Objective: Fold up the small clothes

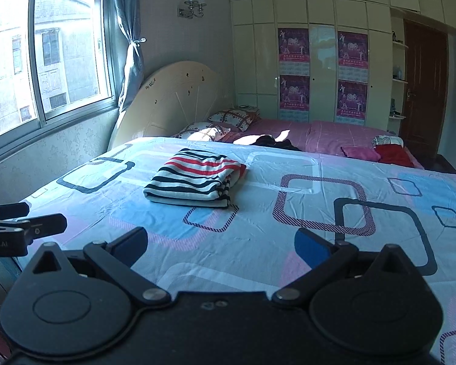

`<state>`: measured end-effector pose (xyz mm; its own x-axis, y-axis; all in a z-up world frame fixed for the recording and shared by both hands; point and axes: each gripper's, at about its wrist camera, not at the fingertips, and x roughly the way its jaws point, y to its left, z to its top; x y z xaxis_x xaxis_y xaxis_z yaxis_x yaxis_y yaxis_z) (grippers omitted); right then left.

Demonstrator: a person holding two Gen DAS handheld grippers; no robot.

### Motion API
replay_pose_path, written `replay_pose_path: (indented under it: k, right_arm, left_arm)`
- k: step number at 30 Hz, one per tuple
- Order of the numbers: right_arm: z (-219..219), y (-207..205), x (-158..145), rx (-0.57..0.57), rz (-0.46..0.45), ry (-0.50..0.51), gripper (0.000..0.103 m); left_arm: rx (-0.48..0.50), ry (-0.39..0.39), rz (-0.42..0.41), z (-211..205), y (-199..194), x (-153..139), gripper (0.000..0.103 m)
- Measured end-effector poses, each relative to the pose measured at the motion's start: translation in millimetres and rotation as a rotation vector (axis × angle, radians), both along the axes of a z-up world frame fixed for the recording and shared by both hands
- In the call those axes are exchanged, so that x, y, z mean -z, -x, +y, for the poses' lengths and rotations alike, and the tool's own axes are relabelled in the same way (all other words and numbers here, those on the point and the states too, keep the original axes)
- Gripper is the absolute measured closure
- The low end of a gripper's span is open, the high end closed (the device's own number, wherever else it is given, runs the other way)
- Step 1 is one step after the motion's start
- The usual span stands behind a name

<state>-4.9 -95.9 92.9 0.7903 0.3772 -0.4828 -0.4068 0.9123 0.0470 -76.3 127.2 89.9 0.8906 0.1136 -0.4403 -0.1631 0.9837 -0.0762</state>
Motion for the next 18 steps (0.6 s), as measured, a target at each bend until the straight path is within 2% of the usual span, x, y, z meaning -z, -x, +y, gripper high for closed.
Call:
replay_pose_path:
  k: [7, 18]
  right_arm:
    - [1.2, 17.9, -7.2, -0.001, -0.031, -0.007, 0.000]
    - [-6.8, 23.1, -10.9, 0.014, -0.047, -0.018, 0.000]
  left_arm:
    - [0.005, -0.009, -0.028, -7.8, 18.9, -12.1, 0.000]
    - [0.015, -0.017, -0.040, -18.7, 21.2, -17.2, 0.000]
